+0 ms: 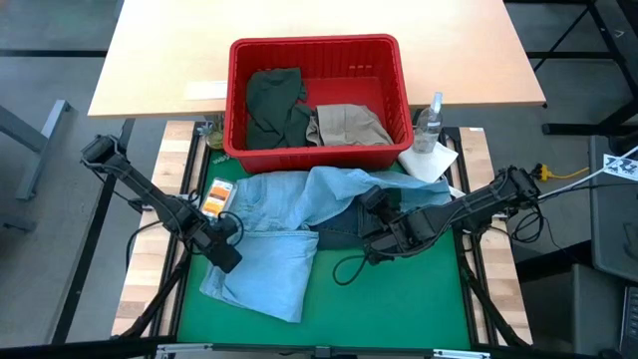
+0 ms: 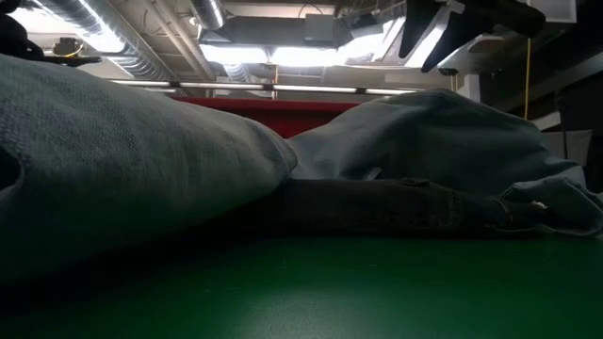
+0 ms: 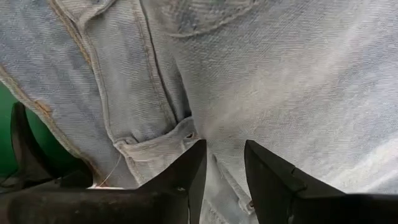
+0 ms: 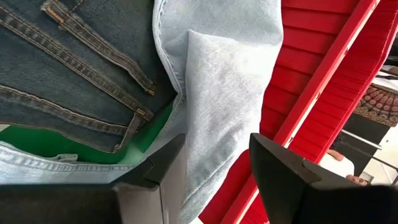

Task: Fold laundry
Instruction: Fold the light blue jeans

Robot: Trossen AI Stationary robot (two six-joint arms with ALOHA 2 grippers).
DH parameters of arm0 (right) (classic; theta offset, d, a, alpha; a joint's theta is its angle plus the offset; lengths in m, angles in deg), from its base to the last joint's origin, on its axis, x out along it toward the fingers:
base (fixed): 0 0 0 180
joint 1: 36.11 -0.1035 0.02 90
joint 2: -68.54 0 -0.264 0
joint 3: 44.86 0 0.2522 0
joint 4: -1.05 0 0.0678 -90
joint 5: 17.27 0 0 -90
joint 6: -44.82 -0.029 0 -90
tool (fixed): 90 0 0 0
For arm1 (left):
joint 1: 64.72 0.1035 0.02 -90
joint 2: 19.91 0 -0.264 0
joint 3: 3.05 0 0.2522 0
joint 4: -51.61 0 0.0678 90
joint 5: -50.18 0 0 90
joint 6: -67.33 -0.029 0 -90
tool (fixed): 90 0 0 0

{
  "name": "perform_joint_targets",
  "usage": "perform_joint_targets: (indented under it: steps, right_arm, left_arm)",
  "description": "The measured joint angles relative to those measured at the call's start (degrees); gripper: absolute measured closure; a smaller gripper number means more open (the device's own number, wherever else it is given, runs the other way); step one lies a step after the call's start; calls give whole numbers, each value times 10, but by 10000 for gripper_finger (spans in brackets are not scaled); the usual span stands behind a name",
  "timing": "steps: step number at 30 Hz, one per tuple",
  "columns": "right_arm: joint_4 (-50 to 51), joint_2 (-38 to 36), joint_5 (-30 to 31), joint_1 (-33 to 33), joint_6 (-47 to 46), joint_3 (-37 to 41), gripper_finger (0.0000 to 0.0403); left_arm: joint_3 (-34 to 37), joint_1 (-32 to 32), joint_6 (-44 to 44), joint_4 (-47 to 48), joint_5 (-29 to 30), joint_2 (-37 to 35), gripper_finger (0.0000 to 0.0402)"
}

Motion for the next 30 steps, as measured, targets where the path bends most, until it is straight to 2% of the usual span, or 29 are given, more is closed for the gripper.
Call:
perform_joint_targets:
  steps: [11, 16, 20, 25, 30]
  right_arm:
    - [-1, 0, 0, 0, 0, 0, 231]
    - [-1, 1, -1, 0, 1, 0, 231]
    - [-2, 1, -2, 0, 1, 0, 231]
    - [-4, 1, -2, 0, 1, 0, 231]
    - [-8, 1, -2, 0, 2, 0, 231]
  left_arm:
    - [0, -2, 13, -3, 21, 28, 242]
    - [0, -2, 13, -5, -2, 42, 240]
    - [0, -3, 12, -17, -9, 42, 282]
    - [0, -3, 13, -21, -13, 41, 384]
    - [-7, -3, 18, -20, -26, 41, 397]
